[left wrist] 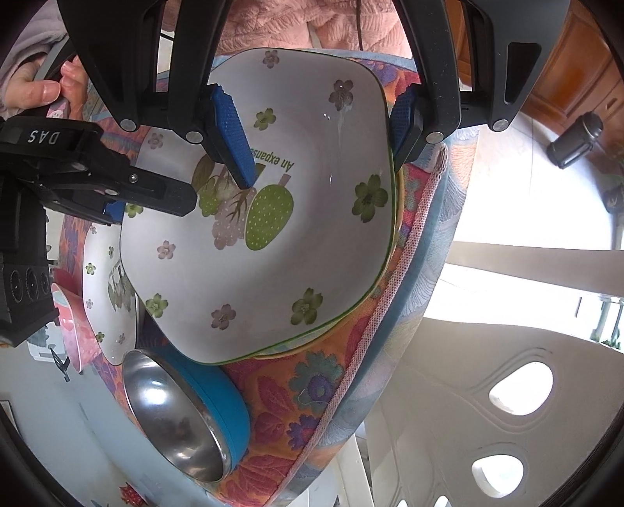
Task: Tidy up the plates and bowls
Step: 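Lower the forest plate onto the blue-leaf plate with both grippers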
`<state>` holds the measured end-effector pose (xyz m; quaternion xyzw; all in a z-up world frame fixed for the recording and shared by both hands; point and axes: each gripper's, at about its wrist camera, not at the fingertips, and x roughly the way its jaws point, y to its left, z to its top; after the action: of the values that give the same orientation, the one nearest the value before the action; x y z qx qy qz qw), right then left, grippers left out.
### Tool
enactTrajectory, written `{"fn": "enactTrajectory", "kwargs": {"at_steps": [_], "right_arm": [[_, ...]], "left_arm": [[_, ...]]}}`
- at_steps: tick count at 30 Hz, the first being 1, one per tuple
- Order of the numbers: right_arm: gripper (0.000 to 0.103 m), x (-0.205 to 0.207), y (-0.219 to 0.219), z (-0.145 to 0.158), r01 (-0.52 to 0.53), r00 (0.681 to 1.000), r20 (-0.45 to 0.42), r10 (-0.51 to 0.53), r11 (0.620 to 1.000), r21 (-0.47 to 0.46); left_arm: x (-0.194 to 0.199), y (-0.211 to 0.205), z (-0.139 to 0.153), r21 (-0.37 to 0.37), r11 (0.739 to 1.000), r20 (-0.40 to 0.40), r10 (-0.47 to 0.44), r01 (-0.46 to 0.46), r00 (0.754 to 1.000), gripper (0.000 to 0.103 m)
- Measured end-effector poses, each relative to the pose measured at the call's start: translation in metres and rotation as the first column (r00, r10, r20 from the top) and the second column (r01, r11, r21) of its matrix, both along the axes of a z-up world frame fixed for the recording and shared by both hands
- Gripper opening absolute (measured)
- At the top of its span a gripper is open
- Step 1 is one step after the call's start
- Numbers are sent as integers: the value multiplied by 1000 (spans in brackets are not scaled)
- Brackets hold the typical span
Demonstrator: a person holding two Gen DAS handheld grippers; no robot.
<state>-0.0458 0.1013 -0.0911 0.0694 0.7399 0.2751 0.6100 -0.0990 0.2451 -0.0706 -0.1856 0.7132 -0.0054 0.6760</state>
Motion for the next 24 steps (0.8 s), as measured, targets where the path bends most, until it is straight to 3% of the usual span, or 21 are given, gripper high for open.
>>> {"fn": "enactTrajectory", "kwargs": {"at_steps": [24], "right_arm": [[67, 6, -1, -3, 55, 998, -28, -57, 997, -47]], "left_arm": [[1, 14, 7, 0, 997, -15, 72, -72, 997, 59]]}}
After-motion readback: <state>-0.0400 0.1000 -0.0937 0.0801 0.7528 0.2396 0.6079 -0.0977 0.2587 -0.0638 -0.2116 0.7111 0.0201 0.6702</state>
